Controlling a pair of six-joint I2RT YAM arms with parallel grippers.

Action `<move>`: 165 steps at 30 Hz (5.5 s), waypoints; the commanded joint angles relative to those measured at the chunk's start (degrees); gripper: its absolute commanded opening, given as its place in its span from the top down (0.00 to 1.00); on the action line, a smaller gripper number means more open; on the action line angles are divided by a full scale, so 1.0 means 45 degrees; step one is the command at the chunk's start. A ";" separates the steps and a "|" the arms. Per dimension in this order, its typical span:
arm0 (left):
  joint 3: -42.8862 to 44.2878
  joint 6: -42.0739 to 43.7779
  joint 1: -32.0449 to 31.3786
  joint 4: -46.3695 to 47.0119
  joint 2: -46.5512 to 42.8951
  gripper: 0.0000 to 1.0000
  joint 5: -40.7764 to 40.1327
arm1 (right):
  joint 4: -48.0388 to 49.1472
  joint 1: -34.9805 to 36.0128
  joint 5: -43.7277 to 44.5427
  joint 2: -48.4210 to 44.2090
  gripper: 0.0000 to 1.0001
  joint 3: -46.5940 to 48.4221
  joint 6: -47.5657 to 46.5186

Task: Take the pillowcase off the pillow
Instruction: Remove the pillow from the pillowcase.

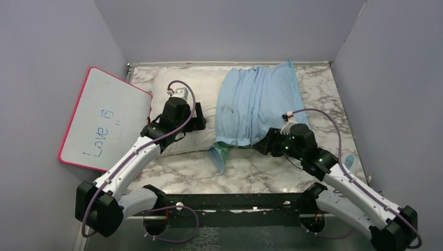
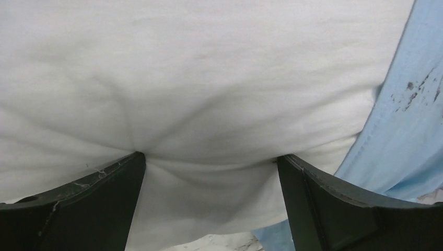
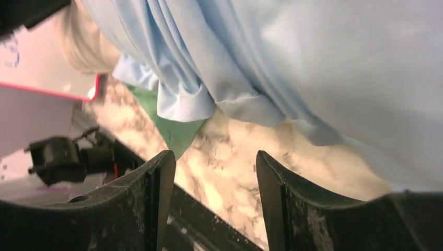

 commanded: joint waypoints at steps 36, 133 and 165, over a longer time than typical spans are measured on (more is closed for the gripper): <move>-0.9752 -0.8885 0.0068 0.8219 -0.8008 0.01 0.0823 | -0.2851 0.0021 0.4066 -0.2688 0.27 0.0283 0.1971; -0.5449 -0.6767 -0.3343 -0.0881 -0.8654 1.00 -0.6844 | -0.4019 0.0024 1.1629 -0.1556 0.99 0.1467 0.2731; -0.5688 -0.6691 -0.3333 0.1327 -0.8040 1.00 -0.4981 | 0.1635 0.0020 0.1955 -0.1198 0.20 -0.0471 0.4211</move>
